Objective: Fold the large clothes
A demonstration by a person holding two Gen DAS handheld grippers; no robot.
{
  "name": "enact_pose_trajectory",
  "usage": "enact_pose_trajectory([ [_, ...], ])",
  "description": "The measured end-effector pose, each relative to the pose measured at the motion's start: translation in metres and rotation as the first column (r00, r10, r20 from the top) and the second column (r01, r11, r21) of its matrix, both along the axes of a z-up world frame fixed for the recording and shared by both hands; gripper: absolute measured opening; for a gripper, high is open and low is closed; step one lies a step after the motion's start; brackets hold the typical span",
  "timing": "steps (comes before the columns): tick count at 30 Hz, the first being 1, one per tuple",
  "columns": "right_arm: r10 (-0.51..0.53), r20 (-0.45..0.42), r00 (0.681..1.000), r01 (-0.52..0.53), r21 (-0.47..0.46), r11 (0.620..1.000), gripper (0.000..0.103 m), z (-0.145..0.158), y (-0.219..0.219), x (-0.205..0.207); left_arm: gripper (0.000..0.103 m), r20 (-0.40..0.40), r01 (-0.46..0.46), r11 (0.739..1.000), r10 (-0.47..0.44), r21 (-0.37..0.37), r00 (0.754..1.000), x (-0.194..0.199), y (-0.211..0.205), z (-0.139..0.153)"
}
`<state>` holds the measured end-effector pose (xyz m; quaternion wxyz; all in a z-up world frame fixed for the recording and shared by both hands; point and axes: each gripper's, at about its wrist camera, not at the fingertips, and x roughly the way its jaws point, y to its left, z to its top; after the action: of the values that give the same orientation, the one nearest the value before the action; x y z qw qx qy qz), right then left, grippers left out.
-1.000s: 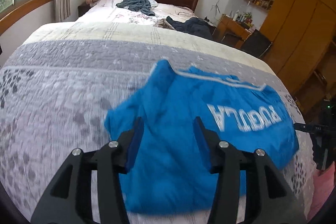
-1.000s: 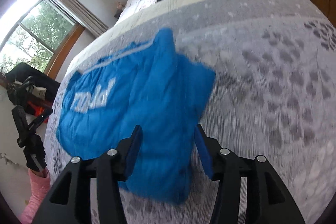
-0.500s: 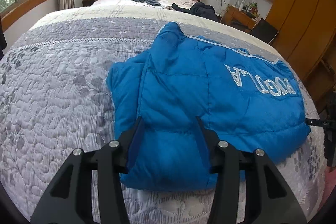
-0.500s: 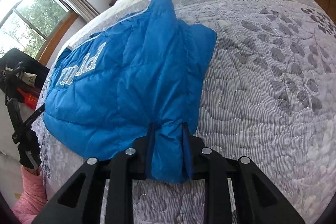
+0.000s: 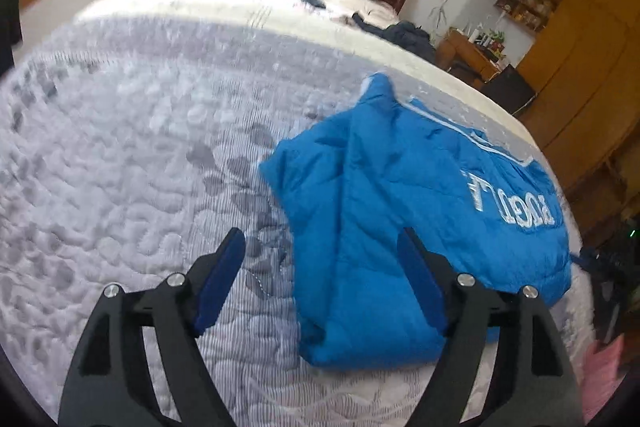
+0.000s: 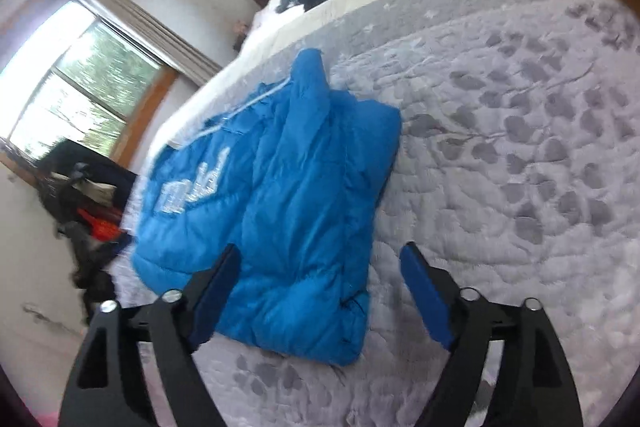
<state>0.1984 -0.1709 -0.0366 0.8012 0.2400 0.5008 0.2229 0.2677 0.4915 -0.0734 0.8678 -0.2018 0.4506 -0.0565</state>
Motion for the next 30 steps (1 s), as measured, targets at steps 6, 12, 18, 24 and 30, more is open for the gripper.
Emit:
enact_pose_trajectory([
  [6,-0.005,-0.051,0.999,0.008,0.057,0.998,0.087,-0.022,-0.002,0.025,0.078,-0.024,0.091,0.982,-0.096,-0.167,0.995,0.030,0.002,-0.030],
  [12,0.019,-0.064,0.998,-0.011,0.122,0.992,0.088,-0.041,0.003,0.047,0.083,-0.014,0.140,0.960,-0.148,-0.244,0.989,0.056,-0.006,-0.047],
  [18,0.042,-0.028,0.999,-0.039,0.122,0.992,0.085,-0.043,0.027,0.069,0.090,-0.041,0.164,0.961,-0.177,-0.221,0.983,0.077,-0.024,-0.048],
  [24,0.042,-0.018,0.999,-0.039,0.159,0.986,0.056,-0.044,0.035,0.065,0.067,-0.022,0.158,0.970,-0.164,-0.186,0.986,0.076,-0.036,-0.046],
  [30,0.041,0.012,0.999,-0.043,0.175,0.984,0.037,-0.035,0.029,0.056,0.037,-0.005,0.130,0.969,-0.134,-0.212,0.991,0.071,-0.040,-0.040],
])
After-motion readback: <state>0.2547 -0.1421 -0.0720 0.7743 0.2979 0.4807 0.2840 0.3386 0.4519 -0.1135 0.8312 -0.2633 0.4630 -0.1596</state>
